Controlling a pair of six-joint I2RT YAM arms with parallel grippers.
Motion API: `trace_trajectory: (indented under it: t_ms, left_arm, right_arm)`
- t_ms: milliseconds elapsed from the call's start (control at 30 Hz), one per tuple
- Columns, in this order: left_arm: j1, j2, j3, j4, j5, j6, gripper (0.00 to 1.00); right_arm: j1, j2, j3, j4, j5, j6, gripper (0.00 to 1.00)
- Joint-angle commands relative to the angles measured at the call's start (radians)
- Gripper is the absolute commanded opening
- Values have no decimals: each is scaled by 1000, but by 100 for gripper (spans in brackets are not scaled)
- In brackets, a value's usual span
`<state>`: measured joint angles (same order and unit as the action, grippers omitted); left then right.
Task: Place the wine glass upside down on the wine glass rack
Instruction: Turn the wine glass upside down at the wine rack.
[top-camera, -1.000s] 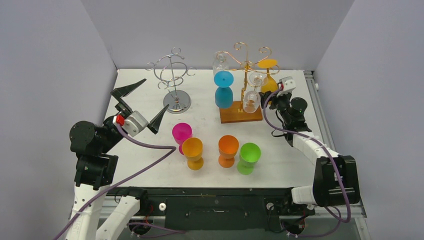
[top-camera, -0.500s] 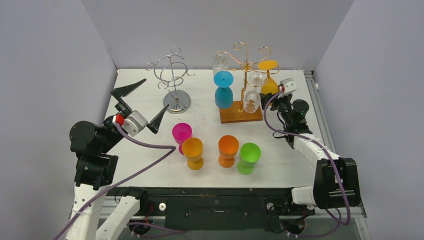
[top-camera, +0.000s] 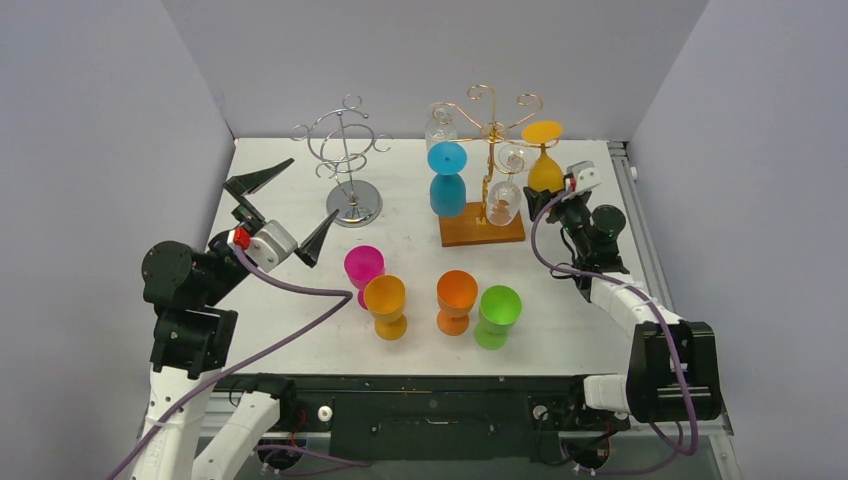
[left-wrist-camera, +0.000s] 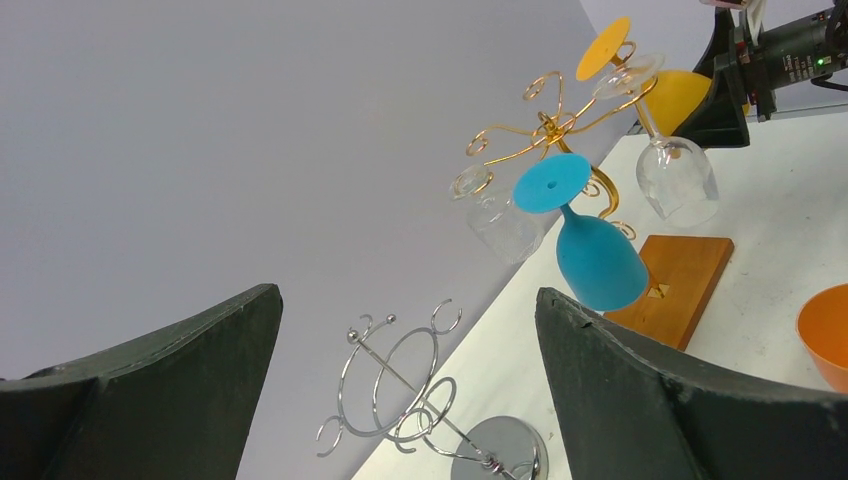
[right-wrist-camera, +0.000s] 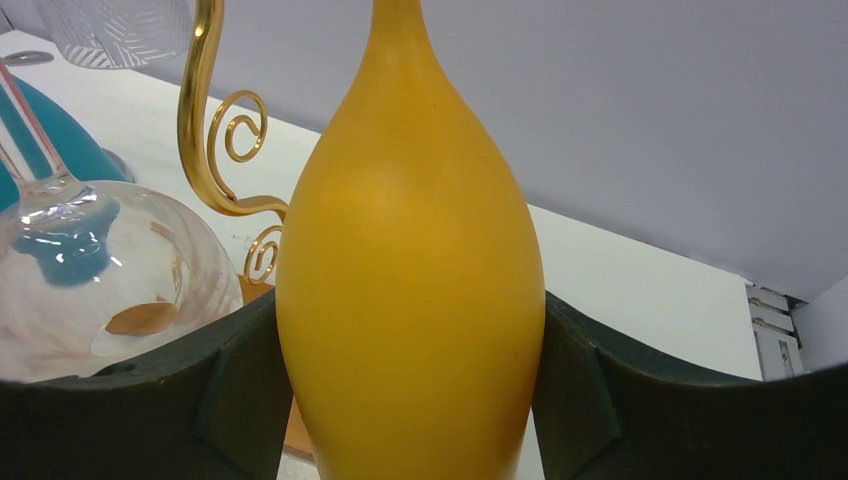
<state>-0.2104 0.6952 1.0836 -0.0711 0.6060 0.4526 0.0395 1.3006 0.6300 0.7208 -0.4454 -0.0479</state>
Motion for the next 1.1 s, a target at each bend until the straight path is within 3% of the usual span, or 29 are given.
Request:
trace_trajectory:
  t_ms: [0, 333, 567, 633, 667, 700, 733, 1067]
  left_arm:
    - [0, 3, -9, 27, -12, -13, 96]
    - [0, 13, -14, 36, -12, -3, 96]
    - [0, 12, -11, 30, -16, 3, 96]
    - [1, 10, -12, 29, -16, 2, 96]
    - [0, 10, -13, 30, -14, 1, 96]
    - [0, 10, -12, 30, -14, 1, 96]
    - [0, 10, -13, 29, -13, 0, 96]
    - [0, 9, -10, 24, -12, 2, 96]
  right_arm:
    - [-10, -27, -32, 214, -12, 47, 33]
    - [-24, 39, -88, 471, 25, 213, 31]
    - [-24, 75, -85, 420, 71, 232, 38]
    - [-24, 86, -84, 401, 83, 239, 43]
    - [-24, 91, -80, 384, 83, 242, 55]
    - [-24, 93, -70, 359, 77, 241, 75]
    - [-22, 96, -60, 327, 73, 234, 78]
    - [-19, 24, -39, 140, 125, 247, 79]
